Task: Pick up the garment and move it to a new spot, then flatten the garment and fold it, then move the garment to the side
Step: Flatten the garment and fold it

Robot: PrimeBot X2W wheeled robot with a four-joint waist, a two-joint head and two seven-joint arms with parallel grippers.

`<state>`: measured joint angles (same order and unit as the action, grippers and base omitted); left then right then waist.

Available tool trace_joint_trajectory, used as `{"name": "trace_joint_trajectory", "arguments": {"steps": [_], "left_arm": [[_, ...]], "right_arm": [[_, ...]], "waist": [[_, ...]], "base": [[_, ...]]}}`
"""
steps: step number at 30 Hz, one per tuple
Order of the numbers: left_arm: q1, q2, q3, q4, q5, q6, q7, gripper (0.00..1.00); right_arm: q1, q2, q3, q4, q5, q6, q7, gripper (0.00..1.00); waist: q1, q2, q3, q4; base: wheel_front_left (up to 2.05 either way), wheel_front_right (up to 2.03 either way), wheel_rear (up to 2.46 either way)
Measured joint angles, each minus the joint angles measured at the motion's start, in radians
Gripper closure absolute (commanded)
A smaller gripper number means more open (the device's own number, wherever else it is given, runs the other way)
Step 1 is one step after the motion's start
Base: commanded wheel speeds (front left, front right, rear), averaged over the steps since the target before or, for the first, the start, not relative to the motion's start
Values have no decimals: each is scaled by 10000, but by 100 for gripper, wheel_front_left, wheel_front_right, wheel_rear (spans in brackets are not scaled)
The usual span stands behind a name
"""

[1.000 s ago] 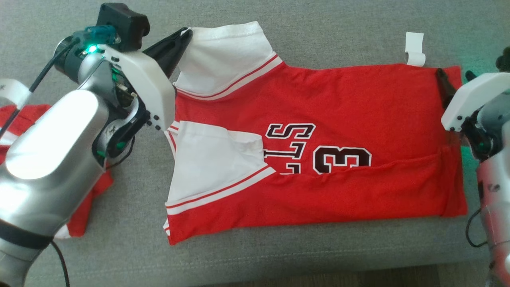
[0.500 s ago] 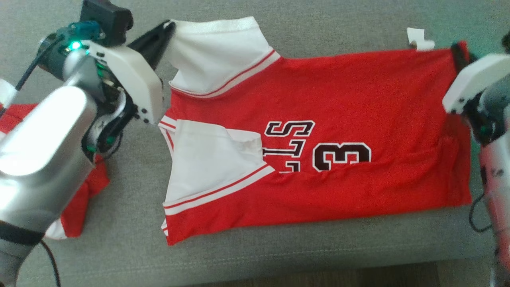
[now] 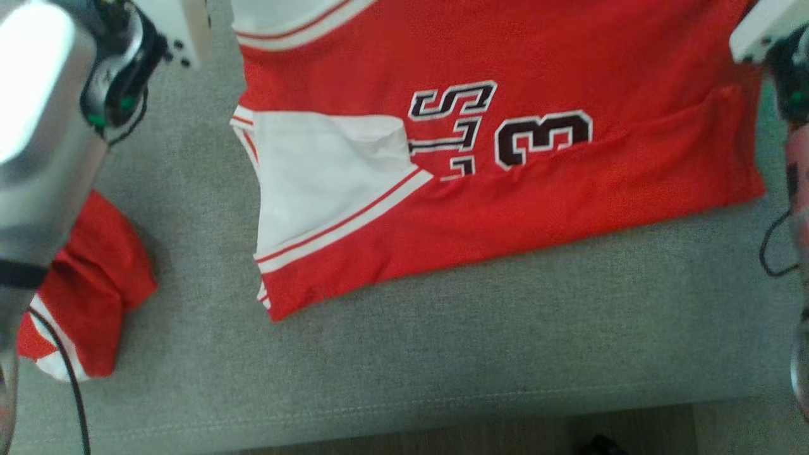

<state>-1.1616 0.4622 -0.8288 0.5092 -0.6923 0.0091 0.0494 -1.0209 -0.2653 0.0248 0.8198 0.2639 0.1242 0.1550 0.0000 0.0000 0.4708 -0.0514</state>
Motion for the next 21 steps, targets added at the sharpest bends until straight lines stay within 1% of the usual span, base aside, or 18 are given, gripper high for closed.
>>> {"name": "trace_joint_trajectory", "arguments": {"steps": [6, 10, 13, 16, 19, 21], "left_arm": [[-713, -617, 15, 1304, 153, -198, -660, 100], [-662, -871, -128, 1733, 194, -512, -1020, 100], [-378, -882, -320, 1762, 222, -673, -1156, 100], [185, -834, -477, 1630, 213, -775, -1212, 100], [850, -763, -583, 1202, 0, -807, -1200, 100], [1352, -711, -600, 803, -307, -807, -1083, 100]], "right_arm": [[-742, 36, 128, 711, -257, 0, -715, 100], [-706, 48, 366, 1116, -134, 0, -1070, 100], [-500, 58, 397, 1300, 422, 0, -1080, 100], [-58, -50, 711, 1342, 644, 0, -1078, 100], [425, -157, 773, 1448, 1225, 0, -809, 100], [801, -351, 1074, 1413, 1340, 0, -623, 100]], "waist": [[0, 0, 130, 109], [0, 0, -29, 158], [0, 0, -251, 186], [0, 0, -533, 208], [0, 0, -860, 256], [0, 0, -1107, 301]], "base": [[0, 0, 0], [0, 0, 0], [0, 0, 0], [0, 0, 0], [0, 0, 0], [0, 0, 0]]}}
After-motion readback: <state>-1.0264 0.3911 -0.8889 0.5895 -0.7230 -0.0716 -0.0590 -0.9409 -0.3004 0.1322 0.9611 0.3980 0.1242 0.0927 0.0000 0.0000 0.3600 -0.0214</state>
